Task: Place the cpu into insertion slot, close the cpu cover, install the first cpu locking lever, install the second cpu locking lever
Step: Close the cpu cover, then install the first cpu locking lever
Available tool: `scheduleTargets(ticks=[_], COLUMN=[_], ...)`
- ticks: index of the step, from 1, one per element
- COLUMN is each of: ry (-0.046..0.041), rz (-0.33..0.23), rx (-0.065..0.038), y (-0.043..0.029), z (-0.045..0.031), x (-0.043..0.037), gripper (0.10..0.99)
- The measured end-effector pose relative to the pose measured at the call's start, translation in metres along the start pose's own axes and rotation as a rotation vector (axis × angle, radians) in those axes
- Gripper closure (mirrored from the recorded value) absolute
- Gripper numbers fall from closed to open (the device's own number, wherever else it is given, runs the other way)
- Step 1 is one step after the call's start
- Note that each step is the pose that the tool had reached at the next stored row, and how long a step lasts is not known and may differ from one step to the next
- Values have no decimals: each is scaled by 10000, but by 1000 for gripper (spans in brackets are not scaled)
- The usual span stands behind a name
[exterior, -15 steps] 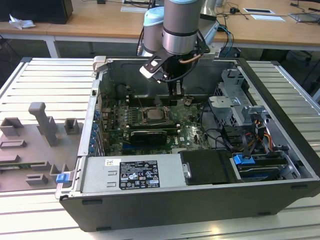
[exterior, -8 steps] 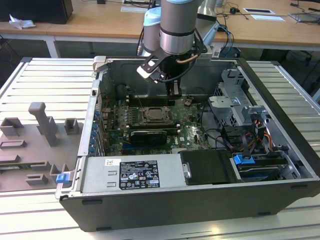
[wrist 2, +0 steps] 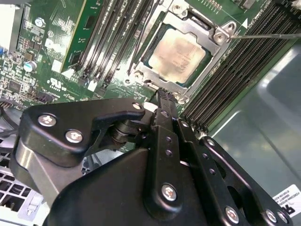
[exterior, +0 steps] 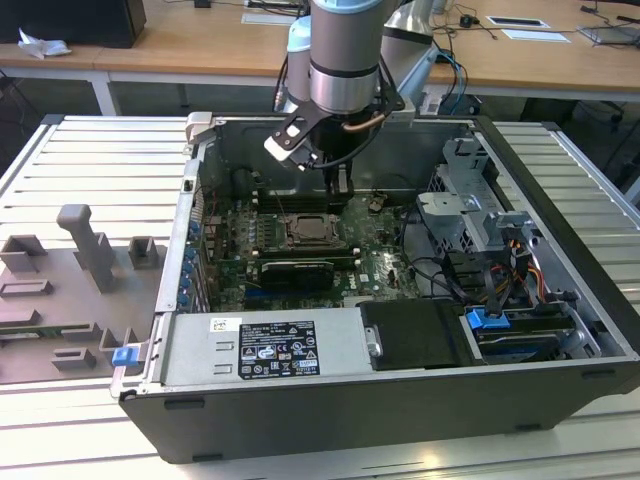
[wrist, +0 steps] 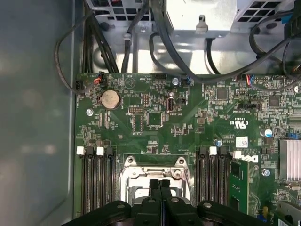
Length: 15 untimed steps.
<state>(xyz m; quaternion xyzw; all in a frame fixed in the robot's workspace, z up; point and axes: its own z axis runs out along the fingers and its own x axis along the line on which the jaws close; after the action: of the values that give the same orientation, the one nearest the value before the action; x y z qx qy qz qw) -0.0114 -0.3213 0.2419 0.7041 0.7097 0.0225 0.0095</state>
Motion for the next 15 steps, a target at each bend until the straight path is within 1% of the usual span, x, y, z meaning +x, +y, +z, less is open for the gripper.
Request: scheduleTargets(ticks=[5,7,8,11,15], ry=[-2,1,1,0,1], rz=[-3,-6,-11,-9,-9], rx=[1,0,-1,0,0], y=[-67,-139,-199,-281,-312], z=[45,56,59,58,57], x=[-1,0,2,3,3], gripper=[980,980,980,980,980])
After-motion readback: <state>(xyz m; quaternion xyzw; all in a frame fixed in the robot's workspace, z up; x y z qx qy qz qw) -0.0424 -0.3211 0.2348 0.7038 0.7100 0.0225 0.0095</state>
